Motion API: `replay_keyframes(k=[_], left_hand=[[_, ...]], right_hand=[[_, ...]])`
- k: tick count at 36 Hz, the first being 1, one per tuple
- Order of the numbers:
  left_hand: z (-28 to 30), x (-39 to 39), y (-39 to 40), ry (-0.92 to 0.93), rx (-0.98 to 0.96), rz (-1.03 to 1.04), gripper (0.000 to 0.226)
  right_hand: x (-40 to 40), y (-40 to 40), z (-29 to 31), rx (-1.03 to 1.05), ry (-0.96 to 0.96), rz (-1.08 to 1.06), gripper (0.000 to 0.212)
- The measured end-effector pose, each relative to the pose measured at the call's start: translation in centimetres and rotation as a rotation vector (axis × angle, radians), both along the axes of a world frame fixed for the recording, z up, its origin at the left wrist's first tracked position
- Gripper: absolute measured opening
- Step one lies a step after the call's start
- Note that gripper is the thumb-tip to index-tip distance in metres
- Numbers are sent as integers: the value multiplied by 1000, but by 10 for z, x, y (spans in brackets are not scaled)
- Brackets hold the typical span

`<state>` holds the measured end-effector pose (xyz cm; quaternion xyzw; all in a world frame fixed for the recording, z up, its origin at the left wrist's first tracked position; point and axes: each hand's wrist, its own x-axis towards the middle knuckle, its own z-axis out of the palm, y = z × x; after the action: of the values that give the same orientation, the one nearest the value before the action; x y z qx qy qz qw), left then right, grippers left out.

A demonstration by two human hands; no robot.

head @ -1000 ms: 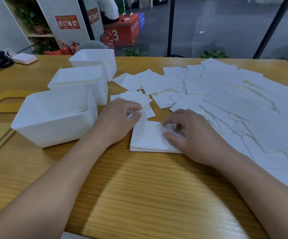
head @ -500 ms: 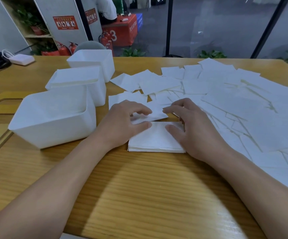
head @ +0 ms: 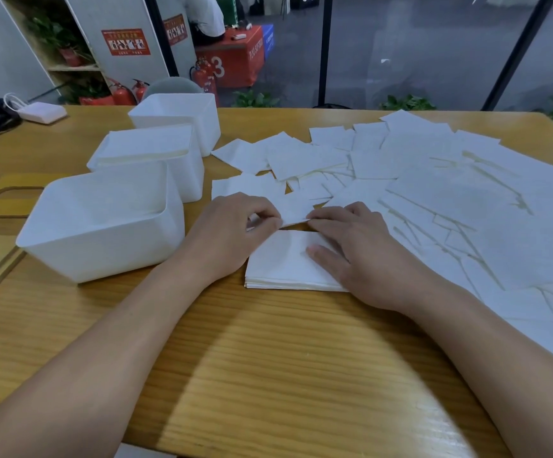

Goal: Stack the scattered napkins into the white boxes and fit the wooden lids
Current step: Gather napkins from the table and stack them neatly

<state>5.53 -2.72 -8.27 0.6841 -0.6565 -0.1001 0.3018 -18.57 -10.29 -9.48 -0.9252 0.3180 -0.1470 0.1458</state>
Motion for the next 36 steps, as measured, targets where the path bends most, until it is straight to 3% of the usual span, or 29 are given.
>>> replay_keyframes(k=[4,7,11,18,23,29,33,36], left_hand=[[2,-2,2,35,-20,1,21],[3,-2,1,13,-64,9,12],[2,2,-1,39,-112,37,16],[5,-4,0,174,-184,-40,16],[7,-9,3,258,-235,-49,17],[12,-3,2,381,-192,-41,31],[13,-3,6,316,-28,-75,43],[14,-3,8,247,65,-88,48]], right_hand=[[0,0,3,-66,-150,-38,34],[-1,-1,4,-87,-286,-97,26],[-1,-1,5,-98,-367,-127,16],[-4,4,14,49,-575,-169,30],[-6,4,19,128,-683,-186,12],[-10,-3,22,319,-653,-236,14],[-14,-7,20,479,-517,-274,19],[-17,-7,22,469,-421,-262,20]])
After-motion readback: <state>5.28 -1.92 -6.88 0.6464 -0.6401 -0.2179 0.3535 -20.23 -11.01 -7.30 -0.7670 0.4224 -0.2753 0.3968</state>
